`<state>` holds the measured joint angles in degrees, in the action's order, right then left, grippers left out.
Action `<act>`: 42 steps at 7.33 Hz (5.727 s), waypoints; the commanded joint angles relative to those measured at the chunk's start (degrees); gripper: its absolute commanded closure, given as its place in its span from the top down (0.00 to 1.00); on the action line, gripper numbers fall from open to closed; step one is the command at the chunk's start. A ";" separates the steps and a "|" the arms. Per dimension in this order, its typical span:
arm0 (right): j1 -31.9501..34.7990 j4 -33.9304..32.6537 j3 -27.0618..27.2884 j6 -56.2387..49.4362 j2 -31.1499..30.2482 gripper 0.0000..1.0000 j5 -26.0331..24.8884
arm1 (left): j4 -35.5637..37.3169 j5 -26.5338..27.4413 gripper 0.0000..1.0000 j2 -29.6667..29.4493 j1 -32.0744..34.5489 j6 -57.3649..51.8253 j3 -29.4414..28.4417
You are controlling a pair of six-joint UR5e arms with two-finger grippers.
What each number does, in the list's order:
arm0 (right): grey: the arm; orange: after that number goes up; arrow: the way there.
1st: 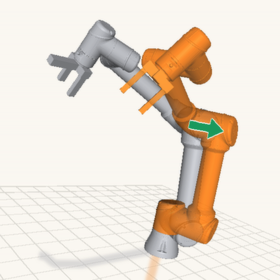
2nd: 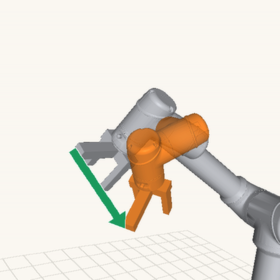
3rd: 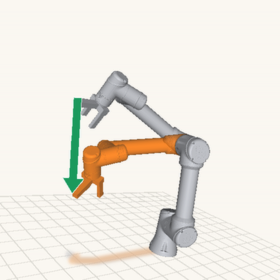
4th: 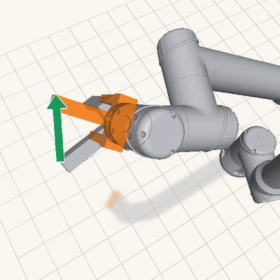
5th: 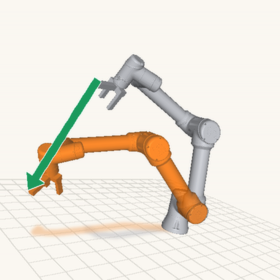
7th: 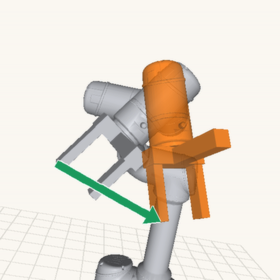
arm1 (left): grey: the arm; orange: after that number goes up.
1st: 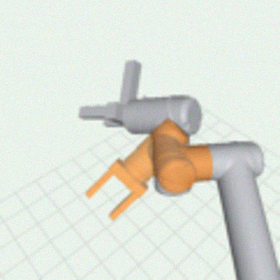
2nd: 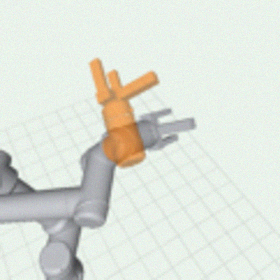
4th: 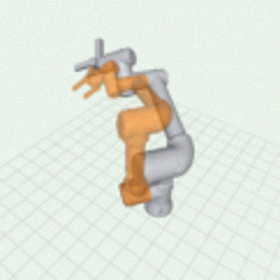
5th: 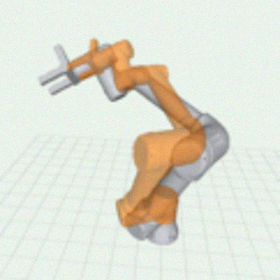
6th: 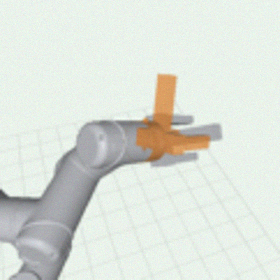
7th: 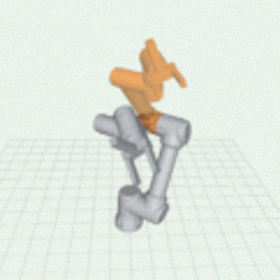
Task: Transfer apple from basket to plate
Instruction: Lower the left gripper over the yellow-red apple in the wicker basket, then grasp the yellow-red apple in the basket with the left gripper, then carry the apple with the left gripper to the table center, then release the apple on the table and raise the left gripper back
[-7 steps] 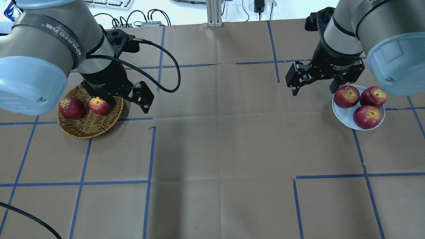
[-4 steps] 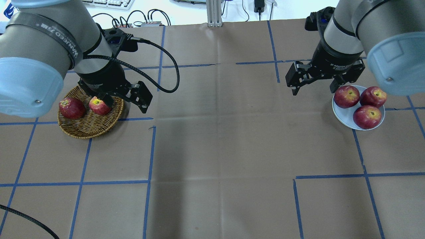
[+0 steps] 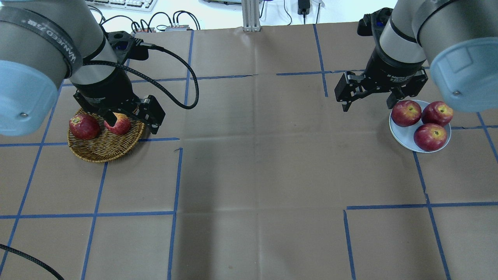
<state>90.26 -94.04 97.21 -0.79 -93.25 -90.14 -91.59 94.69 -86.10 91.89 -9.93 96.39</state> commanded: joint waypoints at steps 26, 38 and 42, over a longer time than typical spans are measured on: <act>0.00 0.09 0.09 -0.09 0.00 1.00 -0.03 | 19.17 -2.05 0.39 -29.47 5.44 7.35 -10.78; 0.00 0.09 0.09 -0.09 0.00 1.00 -0.03 | 31.22 -5.92 0.98 -38.71 20.96 27.15 -9.37; 0.00 0.09 0.17 -0.09 0.09 1.00 -0.03 | 15.28 -6.28 0.99 -25.57 16.94 22.35 -14.02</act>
<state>90.26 -93.99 97.31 -0.88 -93.24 -90.18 -69.04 88.42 -117.15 110.68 15.25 84.00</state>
